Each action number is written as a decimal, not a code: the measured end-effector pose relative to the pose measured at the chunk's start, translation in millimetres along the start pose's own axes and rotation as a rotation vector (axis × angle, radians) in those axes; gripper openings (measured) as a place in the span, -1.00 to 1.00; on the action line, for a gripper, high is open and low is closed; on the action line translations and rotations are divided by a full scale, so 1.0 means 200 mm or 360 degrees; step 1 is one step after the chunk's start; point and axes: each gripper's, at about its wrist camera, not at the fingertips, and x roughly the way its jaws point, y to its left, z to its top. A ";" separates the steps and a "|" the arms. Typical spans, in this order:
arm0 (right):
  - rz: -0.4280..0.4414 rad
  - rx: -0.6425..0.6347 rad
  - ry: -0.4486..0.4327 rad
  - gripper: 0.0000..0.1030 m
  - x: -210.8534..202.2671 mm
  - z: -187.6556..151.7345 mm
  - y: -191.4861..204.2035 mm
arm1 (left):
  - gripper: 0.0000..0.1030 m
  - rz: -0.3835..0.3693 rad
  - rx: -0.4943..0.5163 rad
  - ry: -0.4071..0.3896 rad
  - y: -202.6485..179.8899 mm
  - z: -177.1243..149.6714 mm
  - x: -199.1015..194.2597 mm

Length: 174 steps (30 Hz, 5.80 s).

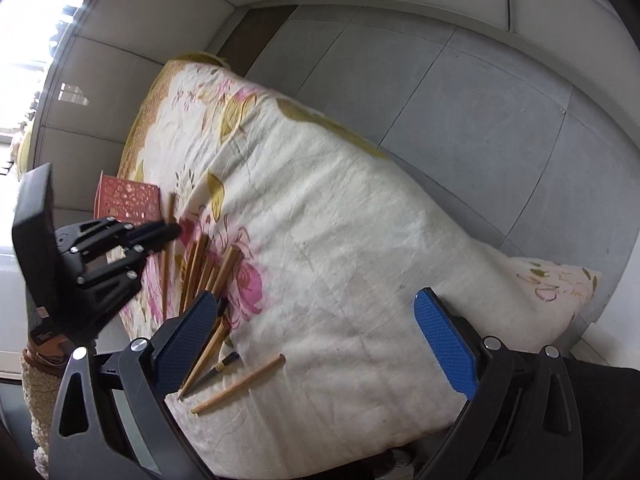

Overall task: Organize utensils
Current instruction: 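Lower the left gripper onto the chopstick pile and grasp one wooden chopstick, then grasp a wooden chopstick with the right gripper while the left gripper lifts its chopstick, then carry both chopsticks over the pink cup and drop them in, opening both grippers, then withdraw both open grippers from the pink cup back toward the pile, then grasp another chopstick with the left gripper while the right gripper grasps one too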

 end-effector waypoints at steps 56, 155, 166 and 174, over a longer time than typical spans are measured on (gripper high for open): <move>0.0071 -0.0925 -0.0412 -0.90 -0.19 -0.32 0.79 | -0.88 0.0445 -0.1452 -0.1084 0.09 -0.83 -1.13; 0.0176 -0.0368 -0.0466 0.67 -0.30 -0.14 0.24 | 0.85 0.0173 -0.1103 -0.0102 -0.09 -0.29 -0.44; 0.0251 -0.0254 -0.0267 0.67 -0.14 -0.04 0.23 | -0.28 -0.0116 -0.0954 0.0163 0.00 -0.15 -0.10; 0.0276 -0.0199 -0.0189 0.67 -0.08 -0.01 0.23 | -0.40 -0.0136 -0.0904 0.0202 0.02 -0.15 -0.04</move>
